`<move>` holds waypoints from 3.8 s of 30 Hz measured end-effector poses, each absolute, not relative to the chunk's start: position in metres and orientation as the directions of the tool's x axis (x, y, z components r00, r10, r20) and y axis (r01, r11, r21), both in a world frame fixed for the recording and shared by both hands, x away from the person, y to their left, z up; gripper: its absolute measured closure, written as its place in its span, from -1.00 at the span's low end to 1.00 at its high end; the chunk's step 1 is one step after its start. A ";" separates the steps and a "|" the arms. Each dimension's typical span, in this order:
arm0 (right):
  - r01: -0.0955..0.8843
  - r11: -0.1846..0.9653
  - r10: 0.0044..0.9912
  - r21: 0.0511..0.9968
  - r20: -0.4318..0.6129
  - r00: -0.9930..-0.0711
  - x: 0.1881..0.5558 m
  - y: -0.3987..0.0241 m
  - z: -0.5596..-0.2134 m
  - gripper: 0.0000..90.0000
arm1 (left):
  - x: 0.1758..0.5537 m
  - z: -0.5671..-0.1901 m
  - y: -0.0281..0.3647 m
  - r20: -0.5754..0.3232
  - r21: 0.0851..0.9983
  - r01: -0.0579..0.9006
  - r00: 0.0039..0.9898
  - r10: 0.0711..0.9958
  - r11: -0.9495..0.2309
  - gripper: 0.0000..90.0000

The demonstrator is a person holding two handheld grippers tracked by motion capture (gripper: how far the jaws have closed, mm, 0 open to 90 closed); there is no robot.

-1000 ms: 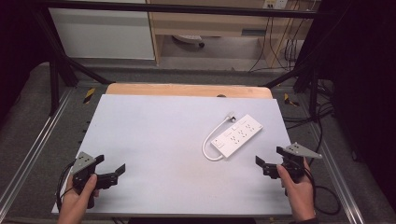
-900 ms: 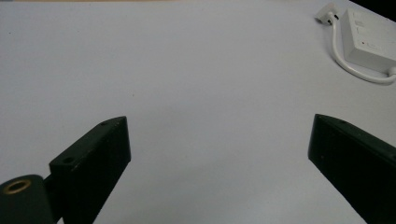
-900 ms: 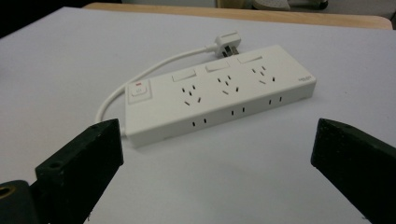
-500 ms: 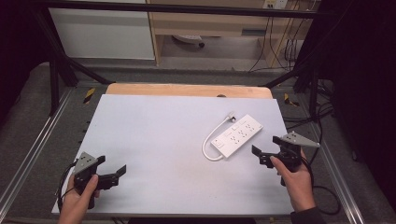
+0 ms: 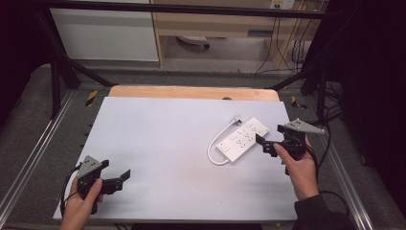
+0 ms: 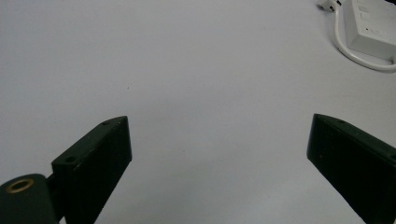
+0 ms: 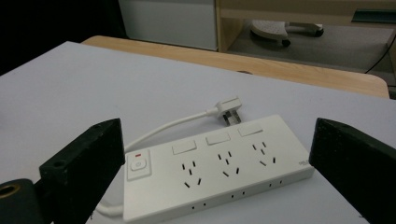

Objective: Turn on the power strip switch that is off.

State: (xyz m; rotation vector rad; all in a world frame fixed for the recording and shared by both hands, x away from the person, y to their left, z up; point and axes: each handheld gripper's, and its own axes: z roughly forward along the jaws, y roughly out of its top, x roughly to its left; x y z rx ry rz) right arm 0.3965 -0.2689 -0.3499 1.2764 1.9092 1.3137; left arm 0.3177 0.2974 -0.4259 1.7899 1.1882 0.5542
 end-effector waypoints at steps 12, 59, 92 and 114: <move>0.419 0.066 0.886 0.905 0.139 -0.441 0.410 -0.268 -0.343 -0.90 | 0.318 -0.426 0.295 -0.107 0.859 0.490 0.452 0.885 -0.147 -0.87; 0.475 0.010 0.917 0.880 0.182 -0.356 0.488 -0.262 -0.352 -0.72 | 0.316 -0.428 0.293 -0.108 0.853 0.497 0.469 0.876 -0.161 -0.86; 0.508 0.076 0.902 0.858 0.158 -0.401 0.497 -0.244 -0.368 -0.18 | 0.316 -0.428 0.292 -0.110 0.852 0.498 0.474 0.874 -0.163 -0.86; 0.463 0.155 0.902 0.873 0.066 -0.427 0.503 -0.225 -0.383 0.66 | 0.316 -0.428 0.294 -0.113 0.851 0.500 0.471 0.875 -0.159 -0.86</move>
